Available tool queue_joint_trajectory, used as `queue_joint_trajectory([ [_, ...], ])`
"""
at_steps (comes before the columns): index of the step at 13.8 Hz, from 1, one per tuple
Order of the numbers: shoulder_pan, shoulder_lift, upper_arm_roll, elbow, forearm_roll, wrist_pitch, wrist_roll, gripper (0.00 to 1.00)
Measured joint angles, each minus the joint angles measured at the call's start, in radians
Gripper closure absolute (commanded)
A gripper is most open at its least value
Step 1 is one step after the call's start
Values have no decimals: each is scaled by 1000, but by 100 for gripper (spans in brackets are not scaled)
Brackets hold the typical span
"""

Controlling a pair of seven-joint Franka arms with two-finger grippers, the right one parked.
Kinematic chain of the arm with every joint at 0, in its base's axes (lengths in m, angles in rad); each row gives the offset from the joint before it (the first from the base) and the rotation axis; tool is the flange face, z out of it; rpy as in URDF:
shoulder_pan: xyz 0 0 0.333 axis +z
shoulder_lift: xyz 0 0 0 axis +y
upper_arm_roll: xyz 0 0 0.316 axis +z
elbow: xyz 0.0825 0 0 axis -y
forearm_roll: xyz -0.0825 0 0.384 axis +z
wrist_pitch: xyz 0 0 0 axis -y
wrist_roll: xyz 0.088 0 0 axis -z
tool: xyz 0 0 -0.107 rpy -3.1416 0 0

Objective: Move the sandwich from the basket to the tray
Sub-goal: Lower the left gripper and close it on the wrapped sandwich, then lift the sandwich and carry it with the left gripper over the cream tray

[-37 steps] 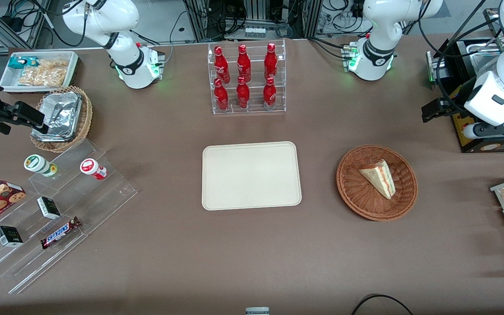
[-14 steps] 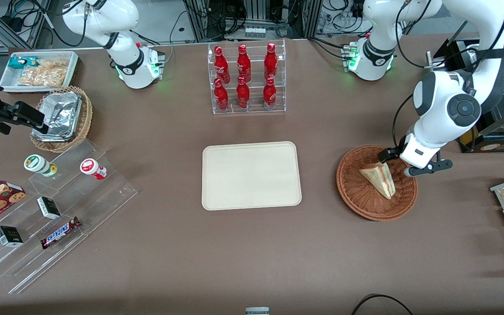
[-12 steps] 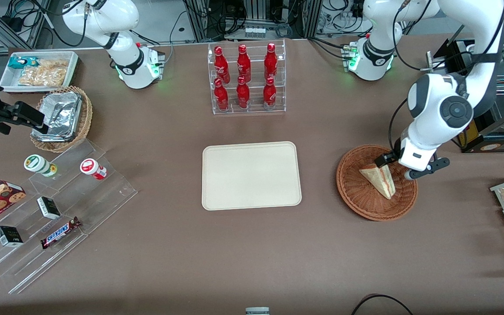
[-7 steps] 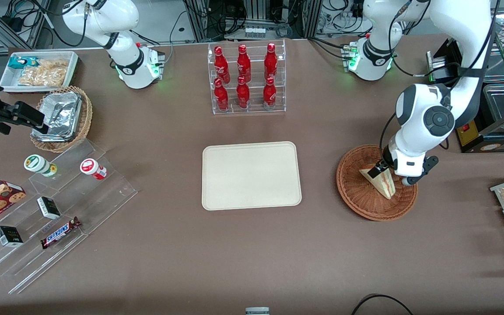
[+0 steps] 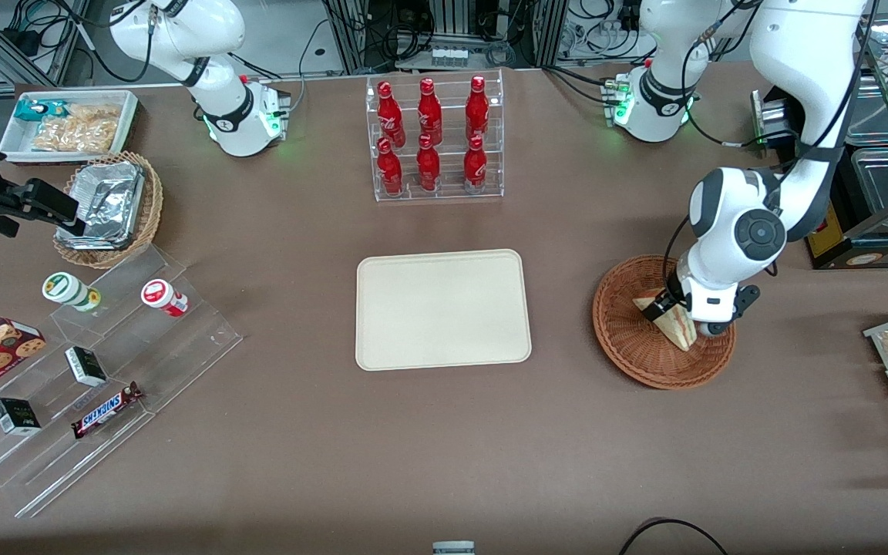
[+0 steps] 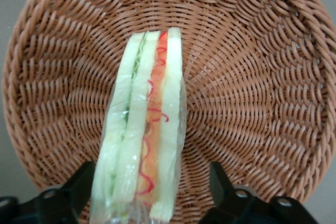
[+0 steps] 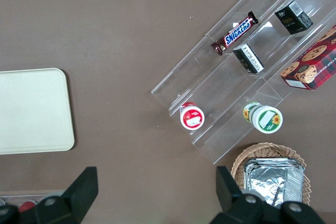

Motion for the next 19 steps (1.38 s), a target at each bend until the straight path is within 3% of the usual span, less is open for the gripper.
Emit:
queue_joint_trajectory([
  [3,1,10,2,9,0,1,0,92],
  [7,1,7,2,44,2,-25,37,95],
  [11,-12,-23,-13,144,3,-239,224,93],
  [15,-94,-25,-31,253,2,-416,426,93],
  [19,-221,16,-38,301,1,-425,404,93],
])
